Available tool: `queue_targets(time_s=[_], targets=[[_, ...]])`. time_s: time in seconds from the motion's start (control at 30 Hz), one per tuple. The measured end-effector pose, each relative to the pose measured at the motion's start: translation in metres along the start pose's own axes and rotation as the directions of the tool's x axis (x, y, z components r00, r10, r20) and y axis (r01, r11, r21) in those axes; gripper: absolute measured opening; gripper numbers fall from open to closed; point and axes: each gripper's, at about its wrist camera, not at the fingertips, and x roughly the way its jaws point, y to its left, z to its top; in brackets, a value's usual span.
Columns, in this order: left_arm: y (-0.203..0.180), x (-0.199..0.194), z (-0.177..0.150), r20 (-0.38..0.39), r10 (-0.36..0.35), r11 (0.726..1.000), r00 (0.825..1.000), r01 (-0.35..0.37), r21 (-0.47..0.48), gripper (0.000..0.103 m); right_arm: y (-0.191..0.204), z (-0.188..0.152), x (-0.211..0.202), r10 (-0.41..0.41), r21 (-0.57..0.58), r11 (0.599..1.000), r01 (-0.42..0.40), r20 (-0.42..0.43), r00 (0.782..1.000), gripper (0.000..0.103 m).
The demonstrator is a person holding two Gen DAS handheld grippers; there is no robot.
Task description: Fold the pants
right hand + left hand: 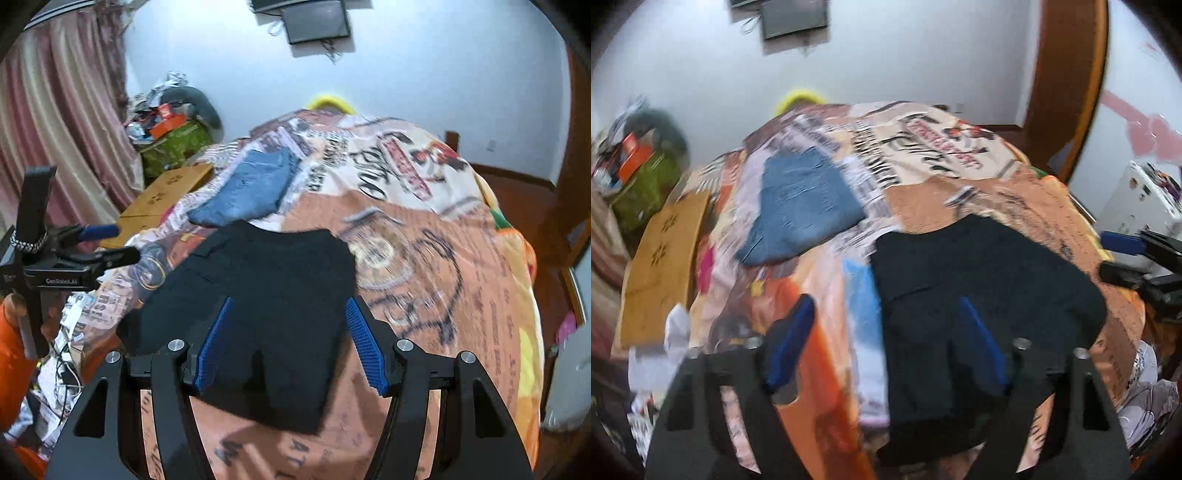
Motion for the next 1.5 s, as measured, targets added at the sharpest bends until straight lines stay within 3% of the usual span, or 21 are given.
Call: queue_targets(time_s=[0.07,0.13,0.23,0.33,0.43,0.5,0.73,0.77,0.83,0.93,0.97,1.13,1.3,1.43,1.5], targets=[[-0.009,0.007,0.006,-0.006,-0.027,1.0,1.0,0.027,0.016,0.056,0.004,0.005,0.009,0.028,-0.013,1.0,-0.028,-0.005,1.0,0.05],[-0.021,0.018,0.01,-0.034,-0.073,0.997,0.997,0.074,0.029,0.032,0.007,0.009,0.022,0.047,-0.027,0.998,-0.048,-0.027,0.998,0.037],[-0.032,0.039,0.009,-0.084,-0.143,0.989,0.986,0.145,0.018,0.023,0.01,0.011,0.043,0.081,-0.032,0.996,-0.084,-0.073,0.994,0.022],[-0.037,0.064,-0.001,-0.158,-0.172,0.985,0.972,0.175,0.001,0.019,0.013,0.005,0.061,0.075,-0.048,0.996,-0.081,-0.119,0.99,0.02],[-0.035,0.086,-0.016,-0.21,-0.149,0.988,0.966,0.154,0.008,0.011,0.012,-0.009,0.082,0.053,-0.074,0.995,-0.069,-0.197,0.979,0.02],[-0.028,0.084,-0.02,-0.206,-0.188,0.982,0.96,0.187,-0.023,0.011,0.01,-0.017,0.086,0.04,-0.094,0.994,-0.063,-0.226,0.973,0.02],[-0.008,0.058,-0.037,-0.183,-0.2,0.98,0.963,0.194,-0.051,0.011,-0.007,-0.035,0.048,-0.014,-0.099,0.995,-0.005,-0.194,0.981,0.016],[-0.006,0.054,-0.039,-0.179,-0.178,0.984,0.968,0.173,-0.044,0.012,-0.012,-0.038,0.042,-0.01,-0.08,0.997,-0.005,-0.19,0.982,0.016],[-0.002,0.045,-0.042,-0.173,-0.116,0.993,0.978,0.11,-0.045,0.022,-0.019,-0.041,0.032,-0.003,-0.042,0.999,-0.005,-0.181,0.983,0.016],[0.009,0.024,-0.043,-0.142,-0.007,0.999,0.99,0.0,-0.045,0.022,-0.026,-0.042,0.018,-0.033,-0.011,0.999,0.032,-0.167,0.985,0.02],[0.015,0.017,-0.044,-0.132,-0.001,0.998,0.991,-0.008,-0.063,0.022,-0.026,-0.042,0.016,-0.029,0.002,1.0,0.03,-0.164,0.986,0.02],[0.028,-0.006,-0.047,-0.118,-0.078,0.988,0.99,0.062,-0.14,0.023,-0.014,-0.035,0.0,-0.008,0.024,1.0,0.012,-0.133,0.991,0.02],[0.002,-0.005,-0.056,-0.128,-0.13,0.987,0.983,0.116,-0.111,0.028,0.013,-0.032,0.003,0.033,-0.034,0.999,-0.038,-0.12,0.992,0.025],[-0.006,0.008,-0.072,-0.163,-0.097,0.991,0.982,0.081,-0.102,0.031,0.02,-0.042,0.022,0.035,-0.051,0.998,-0.044,-0.174,0.984,0.027],[0.0,0.011,-0.081,-0.172,-0.072,0.992,0.983,0.052,-0.118,0.044,0.021,-0.047,0.028,0.028,-0.054,0.998,-0.038,-0.18,0.983,0.027]])
